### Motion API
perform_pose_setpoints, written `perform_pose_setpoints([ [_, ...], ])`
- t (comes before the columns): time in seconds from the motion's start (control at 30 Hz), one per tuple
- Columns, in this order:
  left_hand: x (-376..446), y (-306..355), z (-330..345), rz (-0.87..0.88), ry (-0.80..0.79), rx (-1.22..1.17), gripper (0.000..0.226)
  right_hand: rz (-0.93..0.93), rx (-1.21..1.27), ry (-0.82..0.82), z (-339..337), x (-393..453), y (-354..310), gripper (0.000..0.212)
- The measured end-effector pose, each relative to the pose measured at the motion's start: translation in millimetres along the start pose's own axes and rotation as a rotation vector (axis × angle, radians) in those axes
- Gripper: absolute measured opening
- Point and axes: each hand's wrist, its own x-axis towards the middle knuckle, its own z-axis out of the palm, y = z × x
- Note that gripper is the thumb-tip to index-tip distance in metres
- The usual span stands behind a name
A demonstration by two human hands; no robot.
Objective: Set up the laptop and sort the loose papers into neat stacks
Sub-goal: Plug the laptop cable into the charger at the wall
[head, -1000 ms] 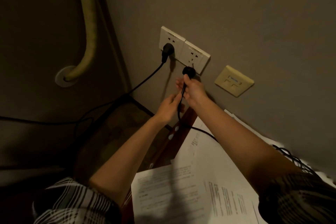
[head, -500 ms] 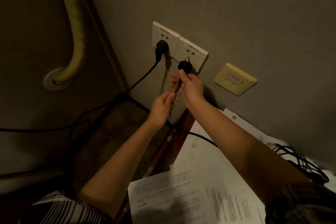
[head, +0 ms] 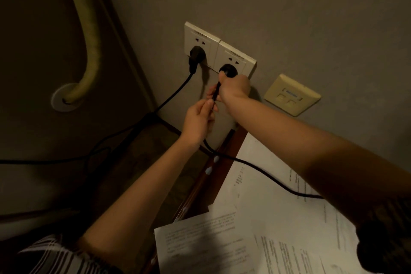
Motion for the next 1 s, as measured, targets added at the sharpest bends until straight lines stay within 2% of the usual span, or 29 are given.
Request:
perform_pose_setpoints([
  [0.07,2,3,-4,-0.016,-0.027,-0.027,0.032,-0.009,-0.031,0.009,1,-2,-5,0.024],
  [0.13,3,4,-7,-0.025,-0.05,-0.024,0.032,-0.008,-0.043,0.019,0,-5,-6,0.03],
  [0.23,4,2,-7,-0.038,-0.03,-0.05,0.032,-0.015,-0.073,0.043,2,-2,-3,0.033],
  [0.33,0,5,-7,-0.072,-0.011,-0.021,0.031,-0.002,-0.079,0.038,4,-1,-2,0.027],
  [0.4,-2,11,-7,-0.115,-0.005,0.039,0.03,0.04,-0.09,-0.014,-1,-4,-4,0.026],
  [0.5,-1,23,-6,-0.2,-0.008,0.177,0.026,-0.009,-0.231,-0.107,-19,-6,-3,0.041],
  [0.6,-5,34,-10,-0.239,-0.013,0.451,0.038,-0.086,-0.436,-0.074,-37,-7,0,0.057],
  [0.67,-12,42,-15,-0.197,0.007,0.572,0.043,-0.055,-0.444,-0.142,-46,-13,1,0.052],
  [0.77,-21,48,-19,-0.094,0.054,0.59,0.041,-0.038,-0.406,-0.215,-56,-22,7,0.034],
  [0.87,-36,52,-20,-0.011,0.093,0.565,0.035,-0.091,-0.326,-0.207,-64,-43,16,0.022],
  [1.0,-73,51,-21,0.063,0.049,0.55,0.026,-0.235,-0.193,-0.193,-86,-84,37,0.014],
])
